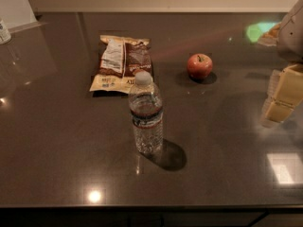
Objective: Knock water bottle over
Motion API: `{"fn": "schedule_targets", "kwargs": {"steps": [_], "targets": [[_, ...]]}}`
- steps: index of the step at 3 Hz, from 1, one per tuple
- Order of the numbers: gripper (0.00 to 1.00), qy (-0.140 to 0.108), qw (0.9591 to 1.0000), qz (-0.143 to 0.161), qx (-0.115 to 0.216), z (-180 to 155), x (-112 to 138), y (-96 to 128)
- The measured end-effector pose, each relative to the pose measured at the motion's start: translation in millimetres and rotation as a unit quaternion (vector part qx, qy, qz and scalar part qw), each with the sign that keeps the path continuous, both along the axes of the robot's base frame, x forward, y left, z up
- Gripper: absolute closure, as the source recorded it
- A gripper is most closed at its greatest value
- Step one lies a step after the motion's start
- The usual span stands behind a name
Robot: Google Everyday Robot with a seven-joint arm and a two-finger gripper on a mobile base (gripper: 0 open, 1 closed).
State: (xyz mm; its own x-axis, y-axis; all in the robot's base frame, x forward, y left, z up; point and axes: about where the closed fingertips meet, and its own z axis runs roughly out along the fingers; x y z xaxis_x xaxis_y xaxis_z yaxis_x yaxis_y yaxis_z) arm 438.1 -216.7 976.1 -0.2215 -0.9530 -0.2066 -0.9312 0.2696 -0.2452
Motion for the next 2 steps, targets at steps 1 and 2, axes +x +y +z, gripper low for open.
{"fn": "schedule_targets", "kwargs": {"steps": [1,2], "targets": [[0.00,-0.001,1.0000,0.000,0.000,0.3,0.1,0.2],[0.00,0.004,0.9996,0.011,0.025,-3.8,3.5,12.2]]}}
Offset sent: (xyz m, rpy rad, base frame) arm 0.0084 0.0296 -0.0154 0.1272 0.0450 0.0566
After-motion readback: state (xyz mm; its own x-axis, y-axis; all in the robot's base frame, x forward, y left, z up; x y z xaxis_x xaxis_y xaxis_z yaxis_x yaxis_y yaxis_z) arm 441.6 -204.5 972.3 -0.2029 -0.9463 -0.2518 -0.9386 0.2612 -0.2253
